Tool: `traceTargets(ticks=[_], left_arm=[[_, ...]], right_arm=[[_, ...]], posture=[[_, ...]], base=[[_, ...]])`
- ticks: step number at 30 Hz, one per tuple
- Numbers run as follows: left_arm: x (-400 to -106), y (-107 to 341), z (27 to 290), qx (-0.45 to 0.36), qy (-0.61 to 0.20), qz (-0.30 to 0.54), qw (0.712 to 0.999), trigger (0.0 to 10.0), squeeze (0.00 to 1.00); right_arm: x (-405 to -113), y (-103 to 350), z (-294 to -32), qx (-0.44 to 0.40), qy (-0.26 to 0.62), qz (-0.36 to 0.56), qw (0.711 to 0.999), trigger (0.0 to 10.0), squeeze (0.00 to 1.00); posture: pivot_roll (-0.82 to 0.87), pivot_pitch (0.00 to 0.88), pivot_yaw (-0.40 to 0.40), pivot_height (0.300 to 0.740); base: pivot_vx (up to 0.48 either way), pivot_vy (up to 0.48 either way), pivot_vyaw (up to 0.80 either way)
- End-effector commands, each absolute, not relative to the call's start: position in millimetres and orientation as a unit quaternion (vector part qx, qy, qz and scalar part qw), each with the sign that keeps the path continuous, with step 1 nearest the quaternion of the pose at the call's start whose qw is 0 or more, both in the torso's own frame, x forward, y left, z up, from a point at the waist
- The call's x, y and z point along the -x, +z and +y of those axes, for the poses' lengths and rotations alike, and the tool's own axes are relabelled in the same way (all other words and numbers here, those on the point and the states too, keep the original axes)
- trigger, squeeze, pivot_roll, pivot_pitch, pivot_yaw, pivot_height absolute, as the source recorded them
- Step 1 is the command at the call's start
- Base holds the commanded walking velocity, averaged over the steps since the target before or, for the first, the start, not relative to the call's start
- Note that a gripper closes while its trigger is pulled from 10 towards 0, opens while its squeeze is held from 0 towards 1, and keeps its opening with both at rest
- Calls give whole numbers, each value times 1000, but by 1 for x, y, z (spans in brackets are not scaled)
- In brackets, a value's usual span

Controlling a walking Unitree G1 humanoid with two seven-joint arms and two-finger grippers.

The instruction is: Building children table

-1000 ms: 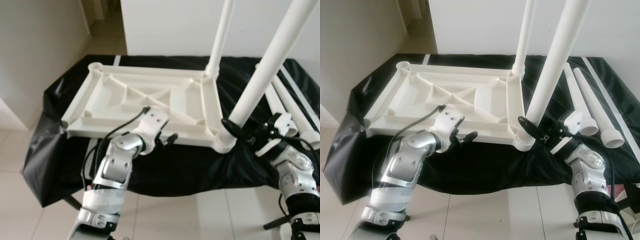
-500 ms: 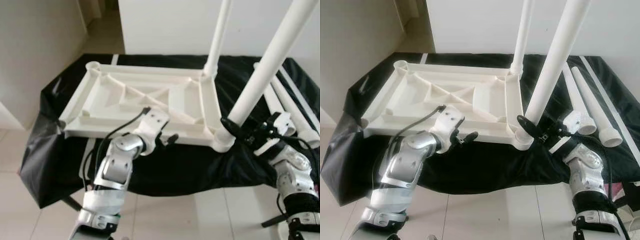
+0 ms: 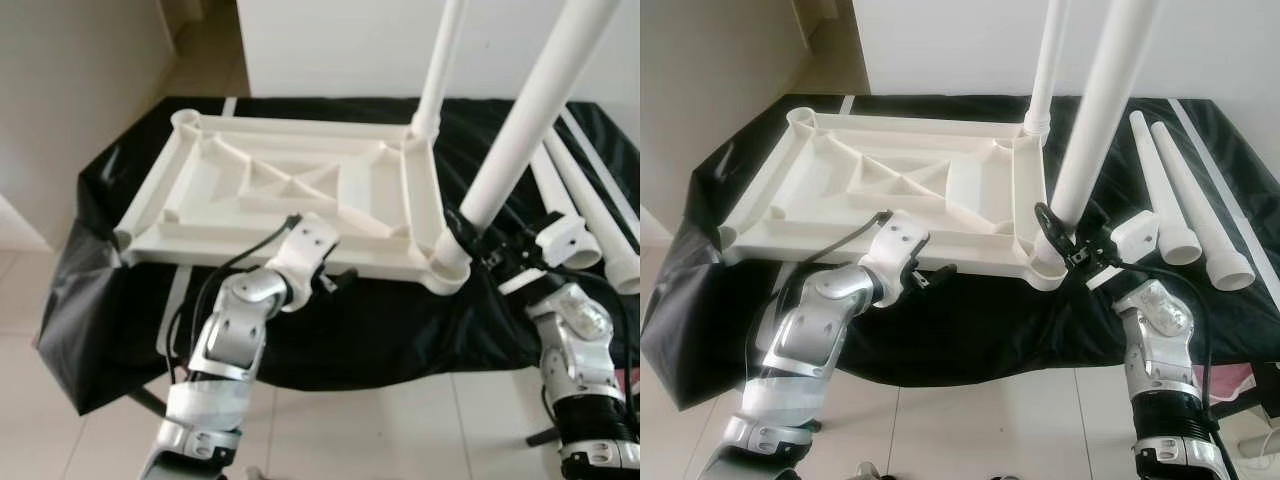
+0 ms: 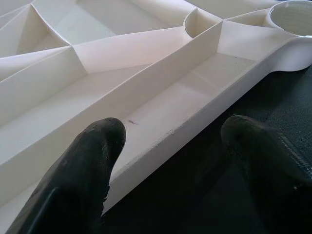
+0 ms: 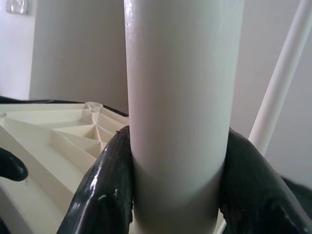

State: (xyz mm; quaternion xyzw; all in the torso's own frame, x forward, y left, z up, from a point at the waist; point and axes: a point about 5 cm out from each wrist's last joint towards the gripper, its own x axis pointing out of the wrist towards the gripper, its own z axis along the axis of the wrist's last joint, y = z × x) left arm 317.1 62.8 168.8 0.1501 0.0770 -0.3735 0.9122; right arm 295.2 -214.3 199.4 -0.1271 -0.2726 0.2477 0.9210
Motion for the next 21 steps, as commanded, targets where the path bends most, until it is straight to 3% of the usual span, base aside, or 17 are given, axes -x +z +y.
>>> traceTargets(ticks=[1, 6, 21], left_arm=[[-320, 169, 66, -152, -313, 71, 935, 10000, 0], [-320, 169, 64, -150, -316, 70, 934, 10000, 0], [-334, 172, 54, -151, -296, 73, 940, 10000, 0]], right_arm=[[-291, 203, -213, 145, 244, -286, 915, 10000, 0], [-288, 218, -210, 160, 233, -310, 908, 10000, 0], [-307, 212, -226, 80, 83, -226, 967, 10000, 0]], posture=[[-1, 73, 23, 740], [-11, 69, 21, 740], [-14, 53, -5, 740]], base=[[0, 0, 0], [0, 0, 0], [0, 0, 0]])
